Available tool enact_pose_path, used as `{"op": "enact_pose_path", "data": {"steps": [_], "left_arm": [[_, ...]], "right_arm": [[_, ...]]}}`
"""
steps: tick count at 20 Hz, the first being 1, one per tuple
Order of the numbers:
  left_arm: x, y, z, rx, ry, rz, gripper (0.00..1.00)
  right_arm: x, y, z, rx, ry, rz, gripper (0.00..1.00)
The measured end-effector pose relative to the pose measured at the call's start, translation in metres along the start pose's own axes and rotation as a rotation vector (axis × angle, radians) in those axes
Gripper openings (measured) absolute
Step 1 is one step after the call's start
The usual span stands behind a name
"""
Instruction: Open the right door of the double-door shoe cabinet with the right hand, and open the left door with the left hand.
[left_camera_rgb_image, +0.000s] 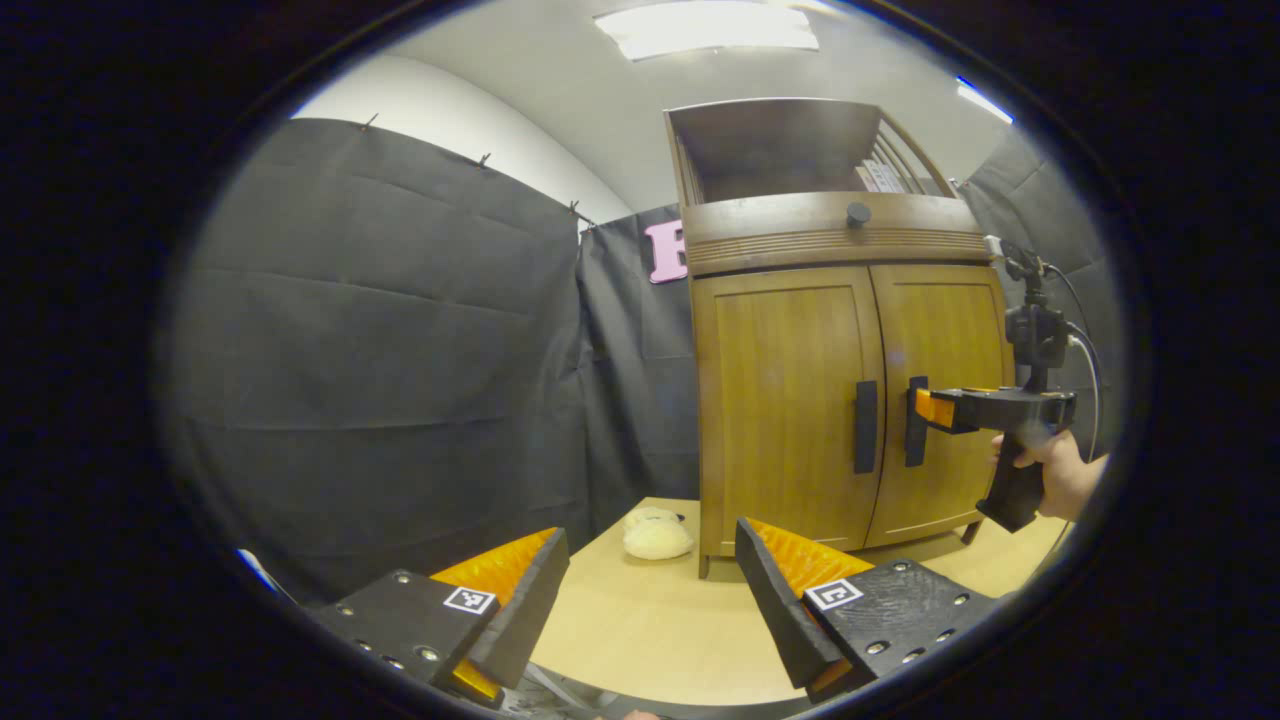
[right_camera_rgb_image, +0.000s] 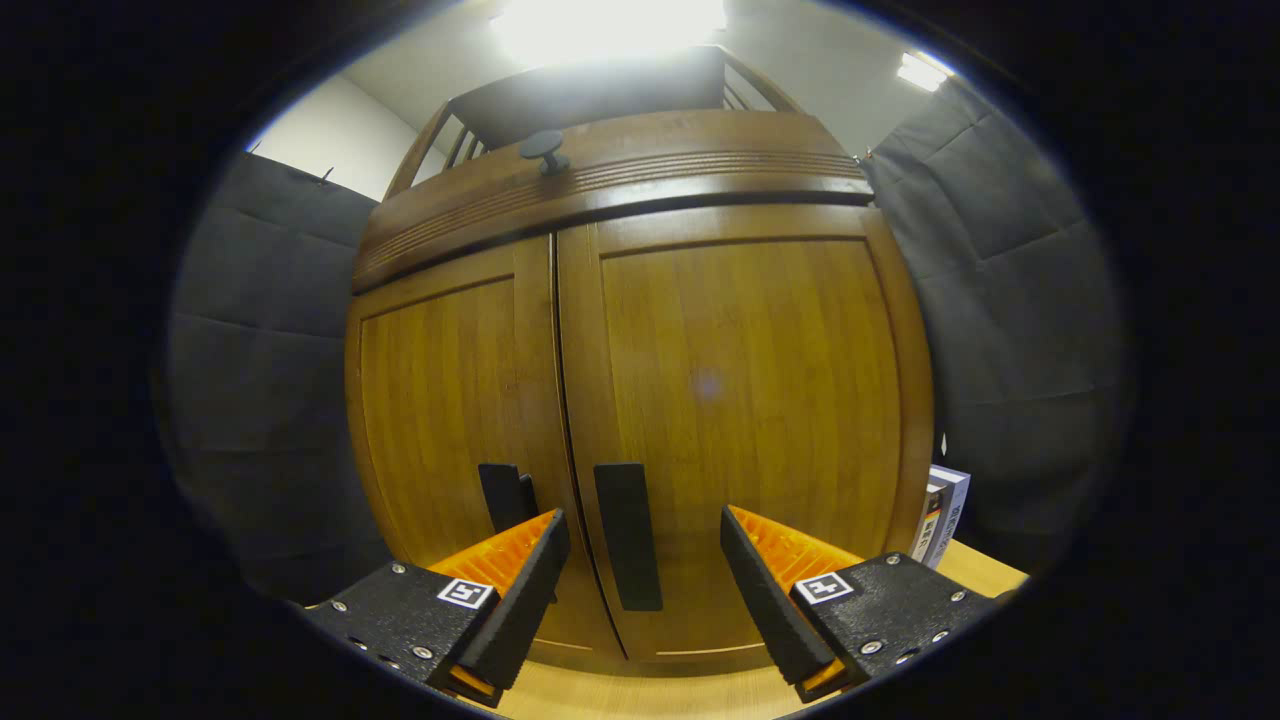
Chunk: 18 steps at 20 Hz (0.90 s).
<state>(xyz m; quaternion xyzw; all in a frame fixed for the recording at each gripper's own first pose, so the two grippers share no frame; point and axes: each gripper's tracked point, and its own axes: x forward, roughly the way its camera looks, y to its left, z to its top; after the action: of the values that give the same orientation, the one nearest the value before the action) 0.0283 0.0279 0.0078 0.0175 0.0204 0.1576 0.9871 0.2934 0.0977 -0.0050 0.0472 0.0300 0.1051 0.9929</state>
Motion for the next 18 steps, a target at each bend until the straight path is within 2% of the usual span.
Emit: {"op": "enact_pose_path", "data": {"steps": [1, 2, 3, 4, 6, 7, 8, 9, 10, 12, 13, 14, 18], "left_arm": [[0.001, 0.004, -0.002, 0.001, 0.004, 0.010, 0.96], [0.000, 0.007, -0.004, 0.001, 0.010, 0.019, 1.00], [0.002, 0.012, -0.006, 0.002, 0.016, 0.026, 1.00], [0.004, 0.015, -0.009, 0.002, 0.022, 0.035, 0.96], [0.010, 0.016, -0.013, -0.002, 0.032, 0.044, 0.96], [0.011, 0.017, -0.013, -0.003, 0.035, 0.047, 1.00], [0.012, 0.017, -0.016, -0.002, 0.037, 0.051, 1.00], [0.012, 0.020, -0.016, -0.001, 0.038, 0.054, 1.00], [0.010, 0.022, -0.018, 0.001, 0.039, 0.055, 1.00], [0.007, 0.026, -0.019, 0.002, 0.042, 0.056, 1.00], [0.006, 0.027, -0.019, 0.000, 0.045, 0.054, 1.00], [0.005, 0.028, -0.021, -0.002, 0.046, 0.050, 1.00], [0.004, 0.029, -0.025, -0.014, 0.047, 0.025, 1.00]], "right_arm": [[0.008, 0.001, -0.004, 0.002, 0.009, 0.002, 0.87], [0.013, 0.008, -0.008, 0.003, 0.020, 0.005, 0.88], [0.019, 0.012, -0.009, 0.003, 0.029, 0.006, 0.84], [0.025, 0.017, -0.012, 0.000, 0.042, 0.008, 0.80], [0.032, 0.020, -0.020, -0.010, 0.057, 0.015, 0.76], [0.038, 0.022, -0.023, -0.020, 0.068, 0.012, 0.72], [0.042, 0.021, -0.026, -0.031, 0.076, -0.002, 0.70], [0.043, 0.019, -0.028, -0.039, 0.079, -0.016, 0.63], [0.044, 0.018, -0.030, -0.044, 0.079, -0.028, 0.63], [0.048, 0.008, -0.031, -0.049, 0.084, -0.066, 0.52], [0.046, 0.009, -0.030, -0.037, 0.085, -0.063, 0.41], [0.051, 0.008, -0.031, -0.035, 0.092, -0.065, 0.36], [0.044, 0.009, -0.031, -0.044, 0.114, -0.068, 0.29]]}}
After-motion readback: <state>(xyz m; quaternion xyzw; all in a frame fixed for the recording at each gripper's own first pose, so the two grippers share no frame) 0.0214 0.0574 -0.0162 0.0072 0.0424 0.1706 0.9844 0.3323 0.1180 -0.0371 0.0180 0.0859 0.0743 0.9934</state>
